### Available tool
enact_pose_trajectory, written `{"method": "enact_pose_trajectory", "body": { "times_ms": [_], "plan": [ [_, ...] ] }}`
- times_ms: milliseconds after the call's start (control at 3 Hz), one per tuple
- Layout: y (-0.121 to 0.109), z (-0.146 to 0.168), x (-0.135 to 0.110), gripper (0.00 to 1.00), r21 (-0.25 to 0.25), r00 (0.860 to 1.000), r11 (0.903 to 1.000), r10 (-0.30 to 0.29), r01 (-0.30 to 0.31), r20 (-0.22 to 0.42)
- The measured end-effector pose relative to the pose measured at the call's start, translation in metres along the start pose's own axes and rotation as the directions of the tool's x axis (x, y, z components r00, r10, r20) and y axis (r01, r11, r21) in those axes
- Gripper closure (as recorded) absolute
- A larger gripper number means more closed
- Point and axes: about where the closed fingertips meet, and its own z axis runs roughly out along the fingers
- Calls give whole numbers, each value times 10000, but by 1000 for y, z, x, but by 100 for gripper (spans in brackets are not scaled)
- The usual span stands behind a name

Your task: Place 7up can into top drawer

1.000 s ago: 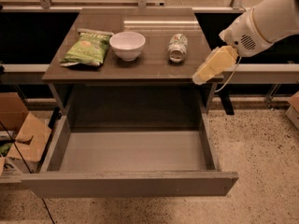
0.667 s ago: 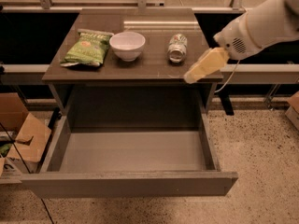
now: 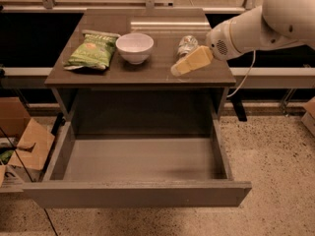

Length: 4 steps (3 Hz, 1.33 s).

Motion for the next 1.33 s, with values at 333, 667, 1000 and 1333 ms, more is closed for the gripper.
{"method": "enact_pose_trajectory", "body": {
  "times_ms": [333, 667, 1000, 1333],
  "plan": [
    [-19, 28, -11, 0, 260, 9986, 9989, 387, -397, 373],
    [-43, 52, -21, 0, 683, 9968, 9953, 650, -681, 476],
    [-68, 71, -20, 0, 1043, 9916, 9871, 1166, -1218, 551],
    [-88, 89, -8, 0, 1267, 9850, 9769, 1694, -1721, 320]
  ]
}}
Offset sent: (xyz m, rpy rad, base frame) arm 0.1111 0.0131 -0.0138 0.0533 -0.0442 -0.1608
